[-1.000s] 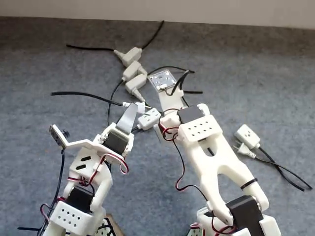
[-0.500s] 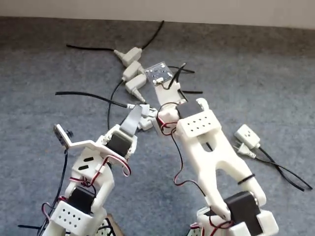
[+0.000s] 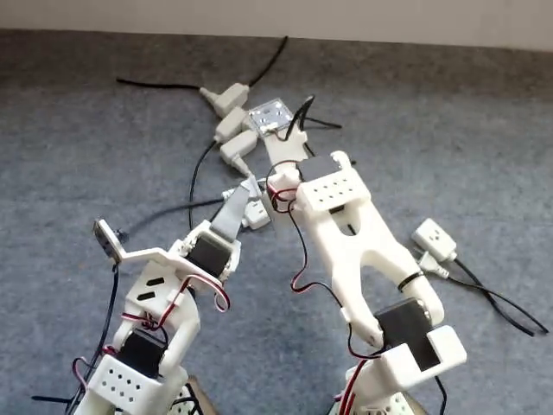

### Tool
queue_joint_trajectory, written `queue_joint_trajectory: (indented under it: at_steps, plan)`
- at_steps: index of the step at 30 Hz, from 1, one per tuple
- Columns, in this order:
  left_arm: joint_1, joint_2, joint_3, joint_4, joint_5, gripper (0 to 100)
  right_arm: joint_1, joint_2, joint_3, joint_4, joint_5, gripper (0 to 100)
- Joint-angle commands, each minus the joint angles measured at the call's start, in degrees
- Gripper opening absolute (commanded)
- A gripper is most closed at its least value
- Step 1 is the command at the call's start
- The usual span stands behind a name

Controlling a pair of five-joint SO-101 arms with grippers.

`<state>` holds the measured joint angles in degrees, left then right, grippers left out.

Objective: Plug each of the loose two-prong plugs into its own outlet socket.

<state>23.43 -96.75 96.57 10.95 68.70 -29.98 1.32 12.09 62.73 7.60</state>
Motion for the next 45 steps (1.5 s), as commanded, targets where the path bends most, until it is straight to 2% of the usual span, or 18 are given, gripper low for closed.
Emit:
queue_joint_trajectory:
  at_steps: [1, 18, 23, 28, 31, 40, 45]
  plan:
    - [4.4, -0.2, 0.9, 1.8, 0.0, 1, -0.3, -1.0, -4.2, -0.5, 0.8, 3.3]
    - [6.0, 0.1, 0.9, 2.5, 0.0, 1, 1.3, -1.1, -4.4, -0.4, 0.9, 3.3]
    - [8.5, 0.3, 0.9, 2.5, -6.2, 1, 1.2, -1.1, -4.4, -0.4, 0.9, 3.3]
    - [6.1, -0.1, 0.9, 2.5, -6.2, 1, 1.7, -1.1, -4.2, 2.2, 0.9, 3.3]
    - [2.7, -0.1, 0.8, 2.4, -6.2, 1, 5.2, -1.1, -4.3, 5.1, 0.9, 3.3]
    - [-7.4, 0.3, -1.4, 2.4, -6.4, 1, 21.9, -1.2, -4.4, 10.2, 0.5, 3.3]
    - [-11.8, 0.4, -4.3, 2.5, -7.7, 1, 25.6, -0.9, -3.6, 13.7, 0.5, 3.3]
